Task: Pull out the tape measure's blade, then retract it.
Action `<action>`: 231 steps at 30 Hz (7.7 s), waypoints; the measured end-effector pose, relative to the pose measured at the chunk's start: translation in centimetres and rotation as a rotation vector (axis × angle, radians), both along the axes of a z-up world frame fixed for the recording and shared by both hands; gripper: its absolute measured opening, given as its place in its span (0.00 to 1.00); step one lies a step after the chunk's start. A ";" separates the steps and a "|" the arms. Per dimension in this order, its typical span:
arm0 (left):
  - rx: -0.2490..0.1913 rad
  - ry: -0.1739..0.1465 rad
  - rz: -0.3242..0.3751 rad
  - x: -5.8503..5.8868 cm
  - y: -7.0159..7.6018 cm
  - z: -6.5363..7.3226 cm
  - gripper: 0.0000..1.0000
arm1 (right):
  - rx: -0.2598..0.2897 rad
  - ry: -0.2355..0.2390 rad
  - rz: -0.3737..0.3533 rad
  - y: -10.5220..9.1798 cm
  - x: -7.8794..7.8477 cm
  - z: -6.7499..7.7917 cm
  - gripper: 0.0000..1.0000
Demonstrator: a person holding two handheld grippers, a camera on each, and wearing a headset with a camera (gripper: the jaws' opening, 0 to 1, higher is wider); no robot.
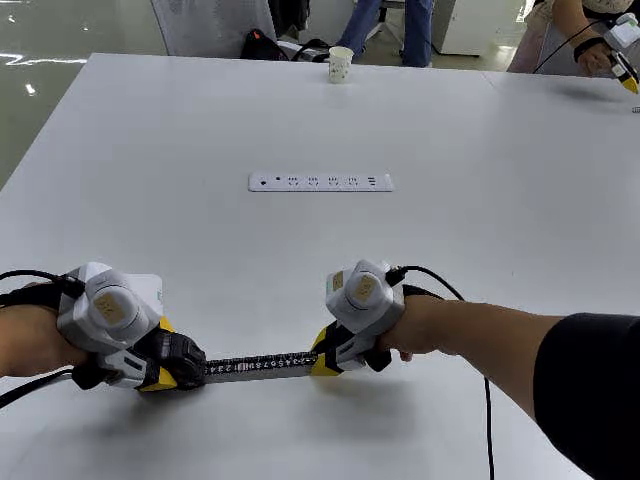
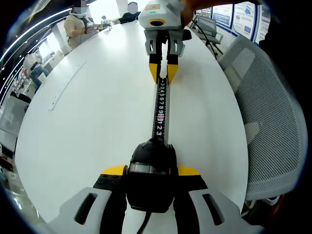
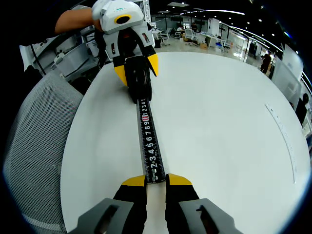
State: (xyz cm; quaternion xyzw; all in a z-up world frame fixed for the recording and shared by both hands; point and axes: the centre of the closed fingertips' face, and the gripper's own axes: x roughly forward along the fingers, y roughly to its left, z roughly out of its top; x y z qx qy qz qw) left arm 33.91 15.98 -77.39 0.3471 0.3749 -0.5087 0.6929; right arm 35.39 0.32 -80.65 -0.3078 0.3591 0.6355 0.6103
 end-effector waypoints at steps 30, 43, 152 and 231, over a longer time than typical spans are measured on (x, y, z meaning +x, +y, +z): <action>0.000 0.000 0.002 0.0 -0.1 0.1 0.31 | -0.010 -0.002 -0.007 -2.0 0.2 0.1 0.09; 0.000 0.000 0.003 0.0 -0.1 0.1 0.31 | -0.012 -0.002 -0.010 -2.5 0.3 0.0 0.09; -0.027 -0.008 0.028 0.2 0.1 0.0 0.32 | -0.040 0.013 -0.073 -8.5 0.9 0.1 0.10; -0.048 0.125 0.114 -1.3 -0.5 0.4 0.95 | -0.209 -0.056 0.041 -9.3 0.1 0.5 0.46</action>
